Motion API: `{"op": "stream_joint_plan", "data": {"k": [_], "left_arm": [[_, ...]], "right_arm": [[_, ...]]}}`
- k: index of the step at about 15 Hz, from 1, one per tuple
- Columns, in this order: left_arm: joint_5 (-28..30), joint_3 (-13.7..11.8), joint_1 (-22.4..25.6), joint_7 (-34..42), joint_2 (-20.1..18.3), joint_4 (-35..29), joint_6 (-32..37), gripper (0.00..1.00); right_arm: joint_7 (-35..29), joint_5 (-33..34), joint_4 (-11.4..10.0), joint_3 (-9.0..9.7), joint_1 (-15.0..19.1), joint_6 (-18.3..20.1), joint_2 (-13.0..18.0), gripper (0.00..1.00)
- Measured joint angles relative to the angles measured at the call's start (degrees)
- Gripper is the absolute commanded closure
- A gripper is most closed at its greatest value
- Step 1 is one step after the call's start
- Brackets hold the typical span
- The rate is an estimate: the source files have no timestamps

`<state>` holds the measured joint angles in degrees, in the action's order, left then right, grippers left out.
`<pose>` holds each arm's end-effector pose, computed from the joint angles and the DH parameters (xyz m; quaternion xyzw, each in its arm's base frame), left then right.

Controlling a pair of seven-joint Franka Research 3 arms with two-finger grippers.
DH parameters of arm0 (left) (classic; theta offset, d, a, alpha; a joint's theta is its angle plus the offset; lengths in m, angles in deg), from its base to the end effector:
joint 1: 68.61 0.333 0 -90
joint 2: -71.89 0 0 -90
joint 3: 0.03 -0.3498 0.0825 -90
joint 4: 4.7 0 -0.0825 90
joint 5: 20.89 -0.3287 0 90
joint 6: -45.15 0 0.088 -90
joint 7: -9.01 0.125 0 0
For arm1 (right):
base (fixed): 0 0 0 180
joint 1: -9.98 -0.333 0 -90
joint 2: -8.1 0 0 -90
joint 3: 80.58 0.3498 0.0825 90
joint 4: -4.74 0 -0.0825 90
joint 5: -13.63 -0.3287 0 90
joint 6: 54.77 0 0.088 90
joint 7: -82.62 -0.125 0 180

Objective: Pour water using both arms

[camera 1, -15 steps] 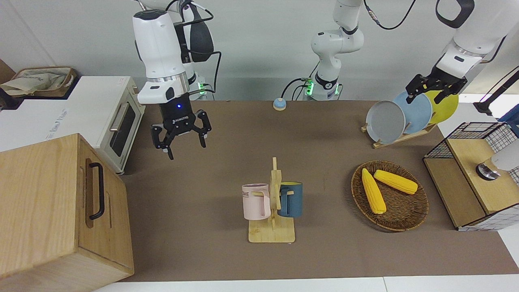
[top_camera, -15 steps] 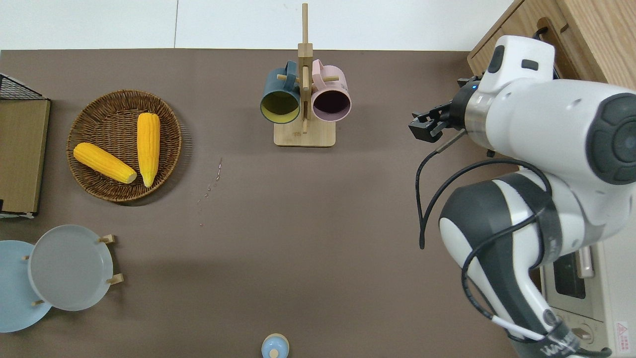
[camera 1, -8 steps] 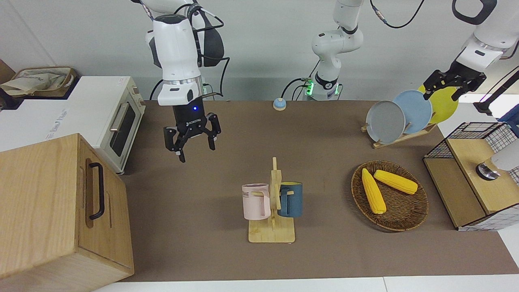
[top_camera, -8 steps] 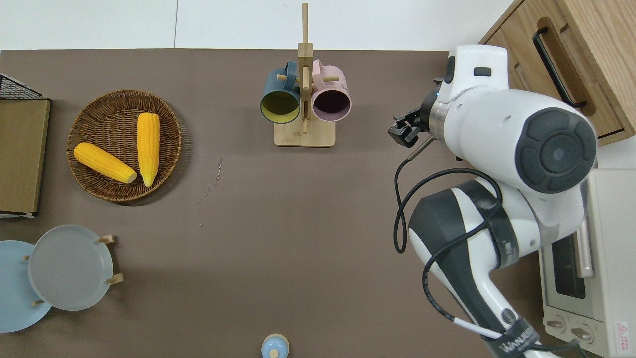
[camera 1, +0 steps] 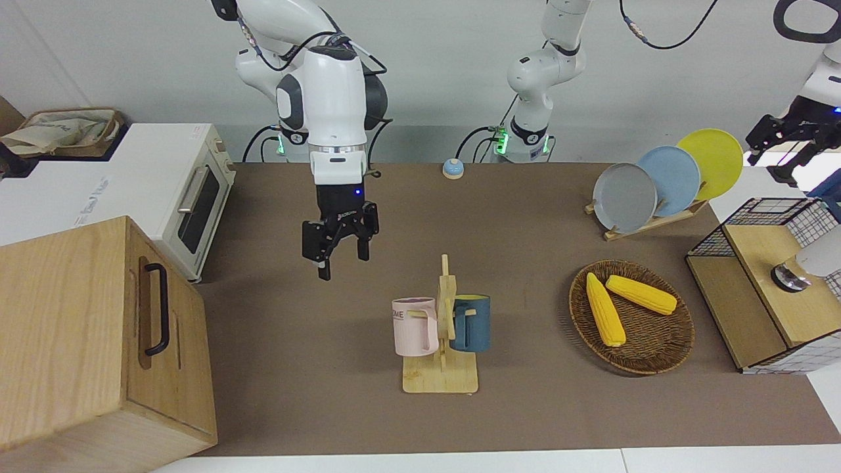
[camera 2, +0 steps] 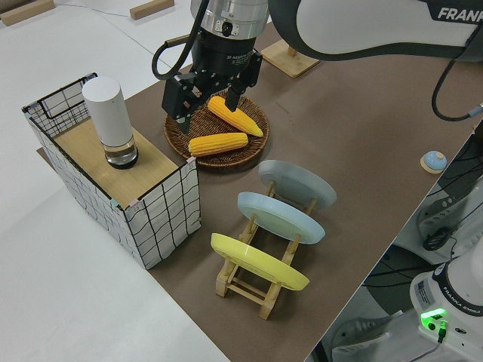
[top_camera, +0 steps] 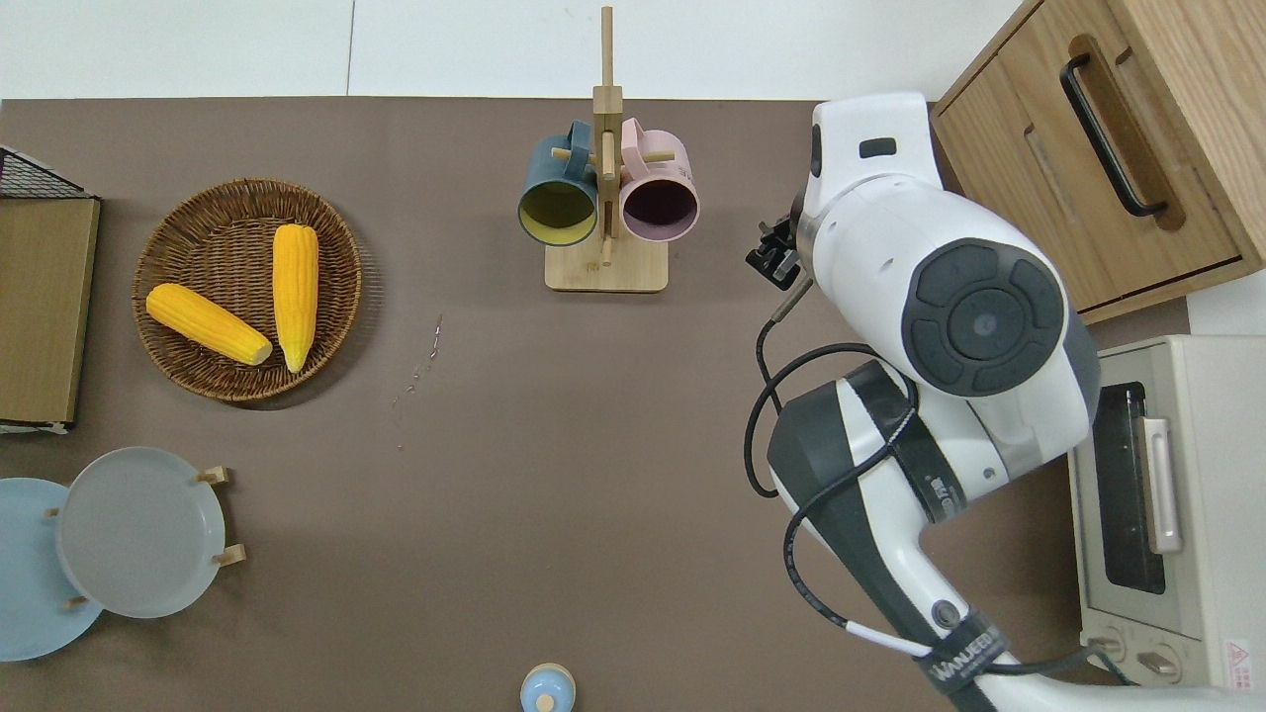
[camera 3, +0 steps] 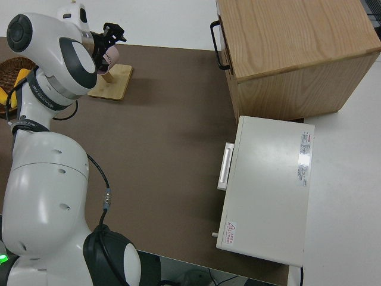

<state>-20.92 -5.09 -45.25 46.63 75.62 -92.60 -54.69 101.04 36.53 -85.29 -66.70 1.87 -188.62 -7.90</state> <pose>0.4765 0.2558 0.6388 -0.9942 0.0803 -0.0584 0.0417 0.6143 0.2124 0.5715 0.8674 0.4110 0.2461 0.1344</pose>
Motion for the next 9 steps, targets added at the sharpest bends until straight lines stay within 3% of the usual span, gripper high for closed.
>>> {"op": "stream_joint_plan", "data": {"k": [6, 9], "left_arm": [[6.1, 0.0, 2.9, 1.2, 1.8, 0.1, -8.1, 0.0], [12.3, 0.0, 4.5, 1.6, 2.9, 0.0, -13.2, 0.0]], "right_arm": [[0.0, 0.1, 6.9, 0.24, -1.6, 0.0, -6.2, 0.013], [0.0, 0.1, 9.6, 0.36, -1.6, 0.0, -8.9, 0.015]]}}
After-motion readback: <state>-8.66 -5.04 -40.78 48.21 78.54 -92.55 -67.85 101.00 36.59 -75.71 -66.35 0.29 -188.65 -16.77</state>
